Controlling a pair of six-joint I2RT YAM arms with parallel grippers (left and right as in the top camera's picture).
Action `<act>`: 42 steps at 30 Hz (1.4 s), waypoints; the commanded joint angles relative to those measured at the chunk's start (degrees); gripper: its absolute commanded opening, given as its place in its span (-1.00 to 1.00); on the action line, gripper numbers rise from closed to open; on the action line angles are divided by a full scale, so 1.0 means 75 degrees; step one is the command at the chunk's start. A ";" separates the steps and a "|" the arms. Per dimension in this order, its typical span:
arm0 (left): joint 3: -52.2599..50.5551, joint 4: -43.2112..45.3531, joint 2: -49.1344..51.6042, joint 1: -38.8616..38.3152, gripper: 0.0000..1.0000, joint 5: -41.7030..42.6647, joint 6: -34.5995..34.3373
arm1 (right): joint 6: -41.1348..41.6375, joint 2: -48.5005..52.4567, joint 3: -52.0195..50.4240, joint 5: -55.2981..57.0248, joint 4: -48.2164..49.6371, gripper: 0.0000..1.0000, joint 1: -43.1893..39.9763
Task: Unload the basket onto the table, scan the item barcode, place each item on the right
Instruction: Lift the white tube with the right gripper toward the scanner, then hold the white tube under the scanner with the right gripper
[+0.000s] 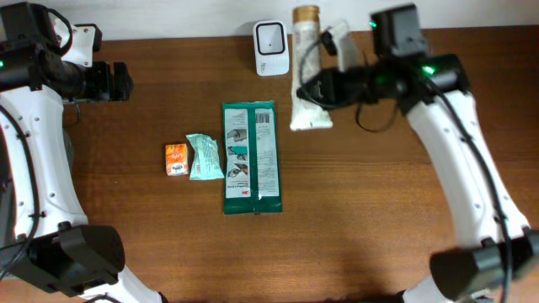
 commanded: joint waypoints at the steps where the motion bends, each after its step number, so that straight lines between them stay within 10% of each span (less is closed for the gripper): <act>1: 0.0055 0.0009 -0.0087 0.0000 0.98 0.0111 0.0096 | -0.0481 0.0708 0.0545 0.3657 0.0469 -0.92 0.0764; 8: 0.0055 0.0009 -0.0087 0.0000 0.98 0.0111 0.0096 | -0.1577 0.2323 0.0542 0.7239 0.2189 -0.92 0.1472; 23: 0.0055 0.0009 -0.0087 0.0000 0.99 0.0111 0.0096 | -0.6021 0.4663 0.0542 0.9442 0.6814 -0.92 0.1434; 42: 0.0055 0.0009 -0.0087 0.0000 0.98 0.0111 0.0096 | -0.6432 0.5109 0.0542 0.9305 0.7461 -0.92 0.1043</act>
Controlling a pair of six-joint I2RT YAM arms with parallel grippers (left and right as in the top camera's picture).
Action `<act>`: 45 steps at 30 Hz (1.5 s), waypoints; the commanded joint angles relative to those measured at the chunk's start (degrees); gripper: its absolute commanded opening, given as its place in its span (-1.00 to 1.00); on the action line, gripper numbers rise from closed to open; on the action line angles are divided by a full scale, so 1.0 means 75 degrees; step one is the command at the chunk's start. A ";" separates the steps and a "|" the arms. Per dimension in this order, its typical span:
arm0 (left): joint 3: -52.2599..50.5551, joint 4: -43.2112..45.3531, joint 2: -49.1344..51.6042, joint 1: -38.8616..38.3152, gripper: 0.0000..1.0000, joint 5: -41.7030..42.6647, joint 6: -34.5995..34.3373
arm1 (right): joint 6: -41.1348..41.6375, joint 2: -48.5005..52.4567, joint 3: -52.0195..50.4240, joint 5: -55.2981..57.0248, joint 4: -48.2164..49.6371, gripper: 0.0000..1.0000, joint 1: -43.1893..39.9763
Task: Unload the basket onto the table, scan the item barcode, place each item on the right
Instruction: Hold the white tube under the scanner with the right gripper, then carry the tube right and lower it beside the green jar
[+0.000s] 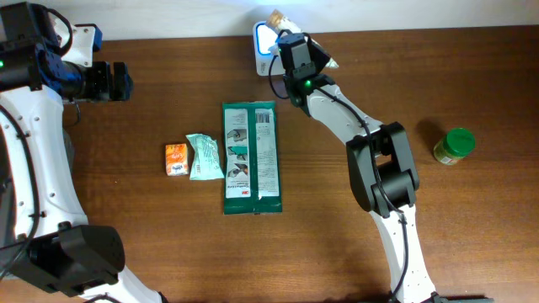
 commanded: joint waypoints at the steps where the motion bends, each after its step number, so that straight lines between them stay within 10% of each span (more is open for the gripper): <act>1: 0.0055 0.0012 -0.0087 0.0000 0.98 0.0111 0.0096 | 0.0058 -0.0108 0.0245 0.0061 0.0140 -0.92 0.0189; 20: 0.0055 0.0012 -0.0087 0.0000 0.99 0.0111 0.0096 | 0.0959 -0.0589 0.0248 -0.0297 -0.0274 -0.92 0.0379; 35: 0.0055 0.0012 -0.0087 0.0000 0.98 0.0111 0.0096 | 0.5779 -0.3582 0.0248 -0.3724 -0.4164 -0.92 0.0224; 45: 0.0055 0.0012 -0.0087 0.0000 0.98 0.0111 0.0096 | 0.6910 -0.4628 0.0248 -0.5345 -0.7615 -0.92 -0.0554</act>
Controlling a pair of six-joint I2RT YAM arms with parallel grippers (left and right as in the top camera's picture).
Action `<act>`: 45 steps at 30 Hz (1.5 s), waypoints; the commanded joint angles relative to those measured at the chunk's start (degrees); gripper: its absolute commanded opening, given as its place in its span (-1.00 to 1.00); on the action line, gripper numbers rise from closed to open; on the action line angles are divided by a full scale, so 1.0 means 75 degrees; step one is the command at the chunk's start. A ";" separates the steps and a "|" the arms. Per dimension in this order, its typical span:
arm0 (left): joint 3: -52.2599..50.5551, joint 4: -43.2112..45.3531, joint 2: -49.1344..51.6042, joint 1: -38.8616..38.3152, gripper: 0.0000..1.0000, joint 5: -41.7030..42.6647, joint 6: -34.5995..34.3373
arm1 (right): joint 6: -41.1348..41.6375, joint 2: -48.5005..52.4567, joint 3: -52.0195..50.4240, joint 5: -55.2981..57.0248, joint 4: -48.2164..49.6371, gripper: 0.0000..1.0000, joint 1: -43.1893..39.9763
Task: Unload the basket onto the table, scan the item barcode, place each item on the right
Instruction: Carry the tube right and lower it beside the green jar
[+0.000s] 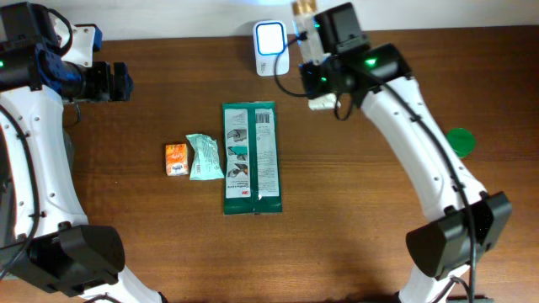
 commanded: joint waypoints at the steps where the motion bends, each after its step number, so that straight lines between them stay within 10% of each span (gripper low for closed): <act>1: 0.0055 0.0009 -0.0087 0.0000 0.98 0.0108 0.0096 | 0.0708 -0.0329 0.0187 -0.0609 -0.0755 -0.92 -0.0463; 9: 0.0055 0.0009 -0.0087 0.0000 0.98 0.0108 0.0096 | 0.0702 0.0213 -0.0323 -0.0606 -0.2075 -0.92 -0.1113; 27: 0.0055 0.0009 -0.0087 0.0000 0.99 0.0108 0.0096 | 0.0353 0.0326 -0.4368 0.0877 0.0227 -0.92 -0.2384; 43: 0.0055 0.0009 -0.0087 0.0000 0.98 0.0108 0.0096 | 0.0353 0.0338 -0.4715 0.0947 0.0431 -0.89 -0.4264; 45: 0.0055 0.0009 -0.0087 0.0000 0.98 0.0108 0.0096 | 0.0356 0.0338 -0.4715 0.0947 0.0431 -0.58 -0.4366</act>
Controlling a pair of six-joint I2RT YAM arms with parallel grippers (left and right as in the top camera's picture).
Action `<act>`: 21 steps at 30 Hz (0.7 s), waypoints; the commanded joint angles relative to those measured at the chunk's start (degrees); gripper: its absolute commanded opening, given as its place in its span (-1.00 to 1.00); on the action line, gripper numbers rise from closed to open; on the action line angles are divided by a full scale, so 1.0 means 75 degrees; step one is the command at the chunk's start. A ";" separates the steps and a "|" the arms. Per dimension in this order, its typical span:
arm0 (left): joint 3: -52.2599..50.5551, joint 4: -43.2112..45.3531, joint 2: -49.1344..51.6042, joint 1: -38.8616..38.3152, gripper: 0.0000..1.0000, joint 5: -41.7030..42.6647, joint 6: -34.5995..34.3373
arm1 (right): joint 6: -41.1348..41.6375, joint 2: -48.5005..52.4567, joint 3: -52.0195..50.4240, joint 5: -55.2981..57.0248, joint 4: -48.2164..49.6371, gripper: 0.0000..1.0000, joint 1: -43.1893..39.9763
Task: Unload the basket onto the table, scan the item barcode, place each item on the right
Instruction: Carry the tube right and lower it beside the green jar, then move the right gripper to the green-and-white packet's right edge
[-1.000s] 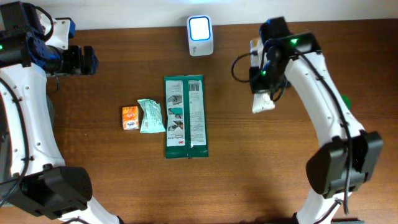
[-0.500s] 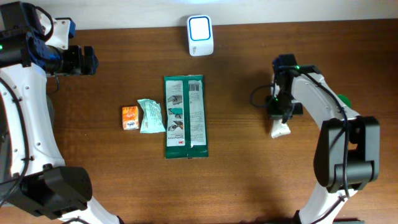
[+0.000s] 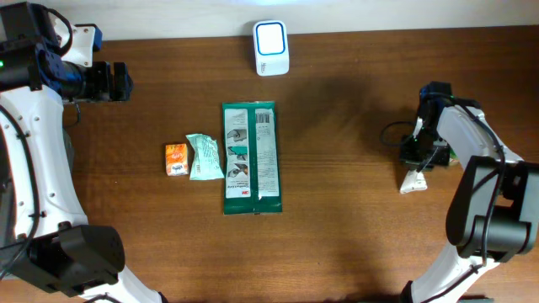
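Observation:
The white scanner (image 3: 271, 36) stands at the back edge, its face lit. My right gripper (image 3: 418, 162) is low over the right side of the table, shut on a white tube. Only the tube's flat white end (image 3: 413, 183) shows below the fingers. A bit of green (image 3: 455, 154) peeks out beside the right arm. My left gripper (image 3: 120, 82) hangs at the far left, away from every item, and the overhead view does not show how its jaws stand.
A long green pack (image 3: 251, 158) lies in the middle with a barcode label facing up. Left of it lie a small teal packet (image 3: 203, 156) and a small orange box (image 3: 176, 159). A black cable (image 3: 392, 135) loops beside the right gripper.
My right gripper has moved with the tube from beside the scanner to the right side of the table. The green jar is now mostly covered by the arm. The left arm is unchanged.
At first my right gripper was on the tube where it lay right of the scanner. Then it held the tube in front of the scanner. After that the tube was just right of the lit scanner, and now it is far right.

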 commanded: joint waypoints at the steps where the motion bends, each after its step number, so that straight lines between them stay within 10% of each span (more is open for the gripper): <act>1: 0.0055 0.0012 -0.0087 0.0000 0.98 0.0108 0.0096 | 0.0009 -0.0099 0.0029 0.0207 0.0017 -0.21 -0.0271; 5: 0.0055 0.0012 -0.0087 0.0000 0.98 0.0108 0.0096 | 0.0006 -0.0102 0.0201 0.0195 -0.0017 0.16 -0.0332; 21: 0.0055 0.0012 -0.0087 0.0000 0.98 0.0108 0.0096 | -0.0568 -0.0117 0.3861 -0.3075 -0.2489 0.25 0.0501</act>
